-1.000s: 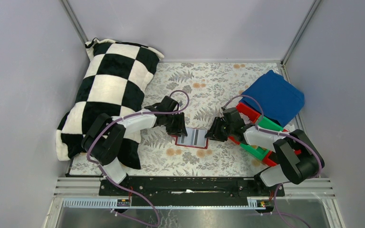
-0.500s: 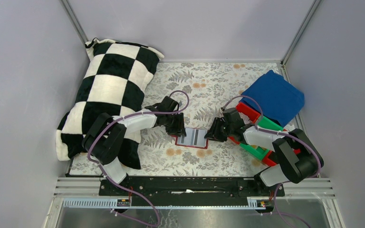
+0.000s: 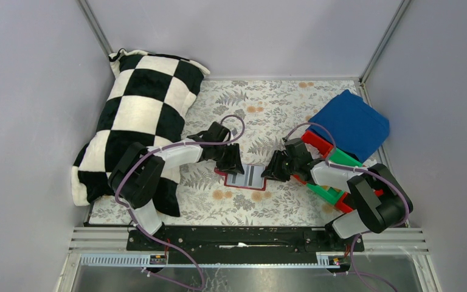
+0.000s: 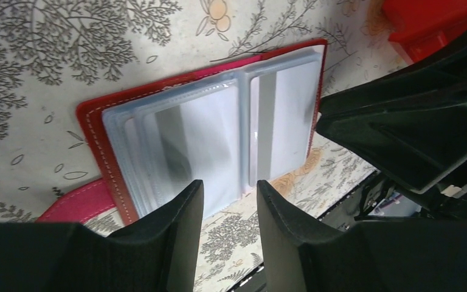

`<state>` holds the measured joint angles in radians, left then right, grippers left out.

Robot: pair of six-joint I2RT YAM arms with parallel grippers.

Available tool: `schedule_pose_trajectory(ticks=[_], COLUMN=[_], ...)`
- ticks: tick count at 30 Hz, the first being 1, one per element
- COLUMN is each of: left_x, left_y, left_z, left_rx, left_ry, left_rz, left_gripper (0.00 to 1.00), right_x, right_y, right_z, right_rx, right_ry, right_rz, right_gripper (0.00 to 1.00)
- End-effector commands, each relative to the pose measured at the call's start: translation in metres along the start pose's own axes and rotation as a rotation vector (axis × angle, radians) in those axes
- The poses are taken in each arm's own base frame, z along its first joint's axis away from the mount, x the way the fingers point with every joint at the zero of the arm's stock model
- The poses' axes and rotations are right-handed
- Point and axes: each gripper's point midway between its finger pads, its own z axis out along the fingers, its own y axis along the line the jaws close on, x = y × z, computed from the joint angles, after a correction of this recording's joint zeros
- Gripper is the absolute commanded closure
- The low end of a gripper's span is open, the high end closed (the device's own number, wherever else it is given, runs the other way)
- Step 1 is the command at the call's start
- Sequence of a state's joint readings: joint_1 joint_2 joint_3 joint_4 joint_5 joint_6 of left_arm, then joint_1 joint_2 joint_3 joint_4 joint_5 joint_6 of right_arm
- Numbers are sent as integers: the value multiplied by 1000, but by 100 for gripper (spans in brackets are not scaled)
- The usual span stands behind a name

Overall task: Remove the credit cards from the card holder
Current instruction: Remove the credit card from the card holder.

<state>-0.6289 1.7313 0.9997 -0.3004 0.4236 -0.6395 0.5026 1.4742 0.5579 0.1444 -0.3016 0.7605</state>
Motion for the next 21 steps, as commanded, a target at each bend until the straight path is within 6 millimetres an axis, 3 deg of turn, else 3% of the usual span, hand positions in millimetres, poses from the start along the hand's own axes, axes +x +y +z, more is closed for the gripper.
schedule_pose_trajectory(ticks=[1,8,12,14,16,21], left_x=[-11,-19,-17,-14,-12,-13], left_y=[-30,-51,-44,-42,-43,-39], left_z=[-9,-20,-10,-3,-1,6], left_rx=[110,174,135,141,163,160], left_ry=[-39,-64,-62,-48,-49,-54], left_rz=[33,56,53,50,42,21], left_gripper=[58,57,56,65,67,66], right_x=[-3,-6,-15,-19,-24,-20], right_y=[9,13,20,20,23,31], right_z=[0,-3,-13,-17,-20,-14], right_rx=[-40,-47,-56,-45,-51,-92], right_ry=[-10,-20,-68,-92,-115,-75], right_rz=[-4,-10,-28,-28,-33,-46], right_gripper=[61,62,62,62,62,68])
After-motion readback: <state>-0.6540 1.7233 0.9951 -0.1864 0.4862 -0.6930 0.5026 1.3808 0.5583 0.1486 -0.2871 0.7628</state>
